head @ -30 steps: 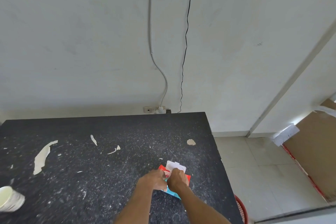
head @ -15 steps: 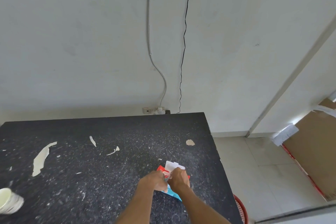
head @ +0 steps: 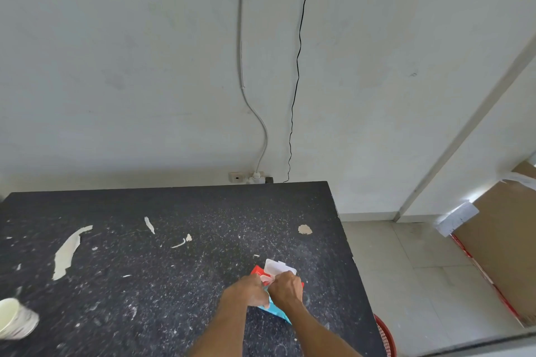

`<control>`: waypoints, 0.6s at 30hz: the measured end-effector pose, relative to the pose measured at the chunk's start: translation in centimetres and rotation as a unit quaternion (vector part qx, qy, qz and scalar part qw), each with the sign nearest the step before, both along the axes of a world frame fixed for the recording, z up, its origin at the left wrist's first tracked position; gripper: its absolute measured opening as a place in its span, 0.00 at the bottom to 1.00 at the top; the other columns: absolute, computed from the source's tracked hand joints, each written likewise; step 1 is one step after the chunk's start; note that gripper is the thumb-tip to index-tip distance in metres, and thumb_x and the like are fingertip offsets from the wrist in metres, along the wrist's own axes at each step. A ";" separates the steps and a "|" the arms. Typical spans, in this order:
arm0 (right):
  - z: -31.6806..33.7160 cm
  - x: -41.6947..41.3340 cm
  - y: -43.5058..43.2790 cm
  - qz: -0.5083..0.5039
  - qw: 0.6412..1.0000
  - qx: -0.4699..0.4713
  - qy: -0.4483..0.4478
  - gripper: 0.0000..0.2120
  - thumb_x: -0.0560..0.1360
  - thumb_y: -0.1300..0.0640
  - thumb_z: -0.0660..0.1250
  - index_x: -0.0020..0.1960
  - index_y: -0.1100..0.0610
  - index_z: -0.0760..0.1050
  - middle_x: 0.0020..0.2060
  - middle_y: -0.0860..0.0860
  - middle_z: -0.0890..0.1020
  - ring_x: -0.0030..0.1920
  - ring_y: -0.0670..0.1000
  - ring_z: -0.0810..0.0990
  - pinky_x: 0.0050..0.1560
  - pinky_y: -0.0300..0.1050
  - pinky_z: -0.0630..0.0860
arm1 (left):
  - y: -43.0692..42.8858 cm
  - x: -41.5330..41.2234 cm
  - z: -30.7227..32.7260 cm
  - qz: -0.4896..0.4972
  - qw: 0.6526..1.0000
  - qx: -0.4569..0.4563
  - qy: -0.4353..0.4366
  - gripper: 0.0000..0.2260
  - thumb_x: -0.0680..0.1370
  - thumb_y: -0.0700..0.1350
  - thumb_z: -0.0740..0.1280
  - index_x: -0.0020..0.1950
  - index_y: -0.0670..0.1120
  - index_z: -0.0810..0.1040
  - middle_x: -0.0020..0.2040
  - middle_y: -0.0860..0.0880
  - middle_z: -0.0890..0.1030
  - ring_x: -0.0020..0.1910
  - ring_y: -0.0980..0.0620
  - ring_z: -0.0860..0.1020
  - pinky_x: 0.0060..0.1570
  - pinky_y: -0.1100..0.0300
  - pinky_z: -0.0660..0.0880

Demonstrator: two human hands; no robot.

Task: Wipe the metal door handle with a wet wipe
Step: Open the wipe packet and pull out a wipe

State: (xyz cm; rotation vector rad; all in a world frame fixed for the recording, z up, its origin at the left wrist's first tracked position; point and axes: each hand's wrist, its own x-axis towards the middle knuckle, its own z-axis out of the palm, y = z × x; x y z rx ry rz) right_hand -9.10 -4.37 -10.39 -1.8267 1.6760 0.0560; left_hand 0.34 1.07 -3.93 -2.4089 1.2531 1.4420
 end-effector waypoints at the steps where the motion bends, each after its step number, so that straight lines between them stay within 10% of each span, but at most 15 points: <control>1: 0.1 0.0 0.0 -0.006 1.000 0.001 -0.004 0.15 0.78 0.54 0.66 0.61 0.61 0.78 0.57 0.53 0.83 0.53 0.50 0.83 0.48 0.39 0.79 | 0.0 0.0 0.1 0.000 1.000 0.002 0.000 0.24 0.75 0.42 0.68 0.72 0.44 0.70 0.68 0.47 0.75 0.65 0.48 0.75 0.65 0.56 0.71; 18: 1.5 -1.3 -1.6 -0.123 0.989 0.024 -0.078 0.14 0.79 0.50 0.60 0.51 0.61 0.76 0.46 0.54 0.82 0.41 0.49 0.78 0.39 0.39 0.75 | 0.1 0.1 0.2 -0.017 0.999 0.021 -0.026 0.26 0.73 0.46 0.70 0.71 0.49 0.69 0.66 0.49 0.75 0.62 0.51 0.75 0.61 0.58 0.71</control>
